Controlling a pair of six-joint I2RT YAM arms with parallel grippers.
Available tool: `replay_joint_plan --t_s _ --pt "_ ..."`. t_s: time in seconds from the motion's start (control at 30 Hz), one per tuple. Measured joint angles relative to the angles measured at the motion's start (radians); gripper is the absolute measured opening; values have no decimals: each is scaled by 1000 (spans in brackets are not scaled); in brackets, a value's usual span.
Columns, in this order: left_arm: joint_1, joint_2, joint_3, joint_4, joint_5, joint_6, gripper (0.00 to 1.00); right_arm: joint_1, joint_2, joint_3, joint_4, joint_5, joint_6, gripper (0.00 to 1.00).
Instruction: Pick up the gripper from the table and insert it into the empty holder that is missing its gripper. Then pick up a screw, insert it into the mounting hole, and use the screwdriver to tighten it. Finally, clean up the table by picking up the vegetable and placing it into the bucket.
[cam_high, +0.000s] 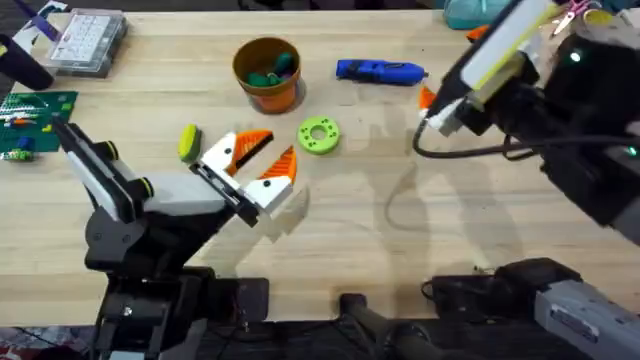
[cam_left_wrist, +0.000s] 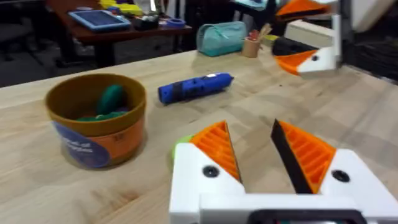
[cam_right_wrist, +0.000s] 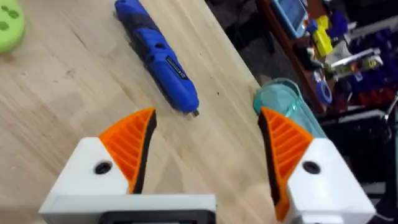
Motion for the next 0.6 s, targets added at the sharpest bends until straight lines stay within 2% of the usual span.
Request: replay_joint_plan --t_s 0.6 --pt "0 0 0 0 0 0 15 0 0 0 0 0 0 996"
